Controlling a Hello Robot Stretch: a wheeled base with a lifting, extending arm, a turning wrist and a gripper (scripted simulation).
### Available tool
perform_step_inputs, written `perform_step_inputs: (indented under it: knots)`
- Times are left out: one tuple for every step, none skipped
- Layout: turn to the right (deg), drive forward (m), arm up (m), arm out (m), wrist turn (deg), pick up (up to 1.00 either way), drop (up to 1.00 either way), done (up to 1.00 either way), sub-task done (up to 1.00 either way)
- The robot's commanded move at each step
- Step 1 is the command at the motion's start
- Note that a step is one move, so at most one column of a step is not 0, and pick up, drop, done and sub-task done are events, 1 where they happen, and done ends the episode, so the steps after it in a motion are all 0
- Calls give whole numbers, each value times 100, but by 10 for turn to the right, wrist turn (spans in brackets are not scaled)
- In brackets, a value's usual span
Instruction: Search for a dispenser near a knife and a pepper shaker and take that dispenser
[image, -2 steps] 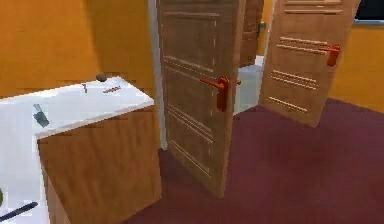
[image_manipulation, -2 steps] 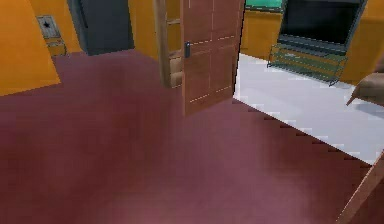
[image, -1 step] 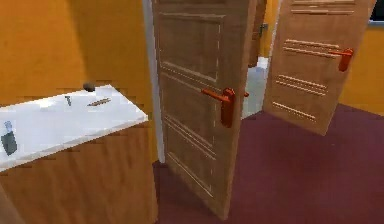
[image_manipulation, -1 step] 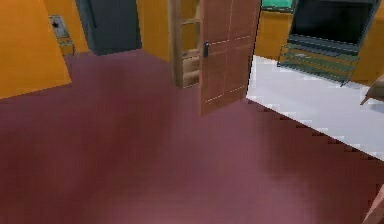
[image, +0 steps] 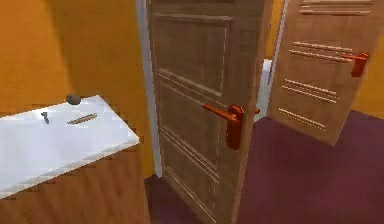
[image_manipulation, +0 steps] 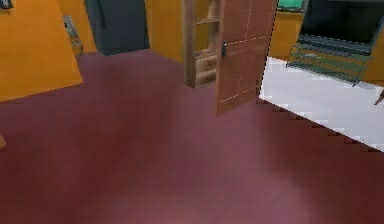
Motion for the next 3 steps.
perform_step_inputs:
  knots:
    - [450,0,0,0,0,0,0,0,0]
    - [450,0,0,0,0,0,0,0,0]
    - [60,0,0,0,0,0,0,0,0]
